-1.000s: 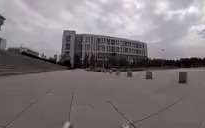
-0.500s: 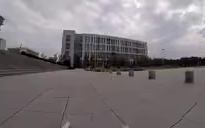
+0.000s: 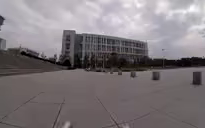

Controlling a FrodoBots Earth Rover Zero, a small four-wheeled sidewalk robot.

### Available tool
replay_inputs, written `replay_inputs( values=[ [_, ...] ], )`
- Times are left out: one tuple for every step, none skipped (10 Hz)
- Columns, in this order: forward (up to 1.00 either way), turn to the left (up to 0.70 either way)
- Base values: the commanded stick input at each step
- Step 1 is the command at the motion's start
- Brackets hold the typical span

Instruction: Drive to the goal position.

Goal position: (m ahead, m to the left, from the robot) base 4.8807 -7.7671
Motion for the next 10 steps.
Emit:
replay_inputs(
  values=[
    [0.7,-0.01],
    [0.7,-0.01],
    [0.7,0.0],
    [0.7,0.0],
    [0.7,0.0],
    [0.7,-0.07],
    [0.7,-0.24],
    [0.7,-0.24],
    [0.7,-0.24],
    [0.7,-0.25]
  ],
)
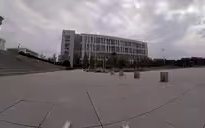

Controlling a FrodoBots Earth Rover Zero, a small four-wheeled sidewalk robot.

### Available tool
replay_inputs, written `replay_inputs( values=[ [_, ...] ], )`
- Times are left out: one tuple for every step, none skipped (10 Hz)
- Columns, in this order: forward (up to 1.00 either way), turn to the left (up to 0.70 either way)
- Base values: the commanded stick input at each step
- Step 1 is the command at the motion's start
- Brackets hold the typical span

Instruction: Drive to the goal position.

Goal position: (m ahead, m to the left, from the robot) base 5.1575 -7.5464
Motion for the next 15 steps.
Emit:
replay_inputs(
  values=[
    [0.7,-0.14],
    [0.7,-0.02],
    [0.7,0.0],
    [0.7,0.0],
    [0.7,0.0],
    [0.7,0.0],
    [0.7,0.0],
    [0.7,0.0],
    [0.7,0.0],
    [0.7,0.0],
    [0.7,0.0],
    [0.7,0.0],
    [0.7,0.0],
    [0.7,0.0],
    [0.7,0.0]
  ],
)
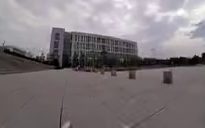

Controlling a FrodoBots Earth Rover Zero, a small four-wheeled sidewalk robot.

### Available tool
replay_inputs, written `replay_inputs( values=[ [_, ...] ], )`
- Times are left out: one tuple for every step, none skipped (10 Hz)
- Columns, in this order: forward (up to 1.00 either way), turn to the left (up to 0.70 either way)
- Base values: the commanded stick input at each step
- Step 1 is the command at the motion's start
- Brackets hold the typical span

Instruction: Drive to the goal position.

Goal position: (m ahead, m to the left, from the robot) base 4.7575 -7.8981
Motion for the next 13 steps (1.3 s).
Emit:
replay_inputs(
  values=[
    [0.7,-0.3],
    [0.7,-0.34],
    [0.7,-0.34],
    [0.7,-0.34],
    [0.7,-0.24],
    [0.7,-0.01],
    [0.7,0.0],
    [0.7,0.0],
    [0.7,0.0],
    [0.7,0.0],
    [0.7,0.0],
    [0.7,0.0],
    [0.7,0.0]
  ],
)
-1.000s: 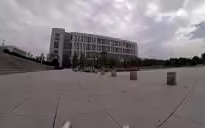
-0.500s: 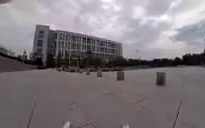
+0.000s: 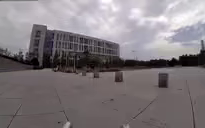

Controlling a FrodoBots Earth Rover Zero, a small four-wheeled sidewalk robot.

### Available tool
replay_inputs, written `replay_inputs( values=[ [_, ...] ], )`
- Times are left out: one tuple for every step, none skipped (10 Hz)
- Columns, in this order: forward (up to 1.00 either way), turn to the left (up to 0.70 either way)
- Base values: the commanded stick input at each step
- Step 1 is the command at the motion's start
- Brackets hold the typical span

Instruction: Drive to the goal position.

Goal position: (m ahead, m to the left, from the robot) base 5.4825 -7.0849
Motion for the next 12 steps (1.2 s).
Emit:
replay_inputs(
  values=[
    [0.7,0.0],
    [0.7,0.0],
    [0.7,0.0],
    [0.7,0.0],
    [0.7,-0.21],
    [0.7,-0.32],
    [0.7,-0.32],
    [0.7,-0.32],
    [0.7,-0.32],
    [0.7,-0.16],
    [0.7,-0.02],
    [0.7,0.0]
  ],
)
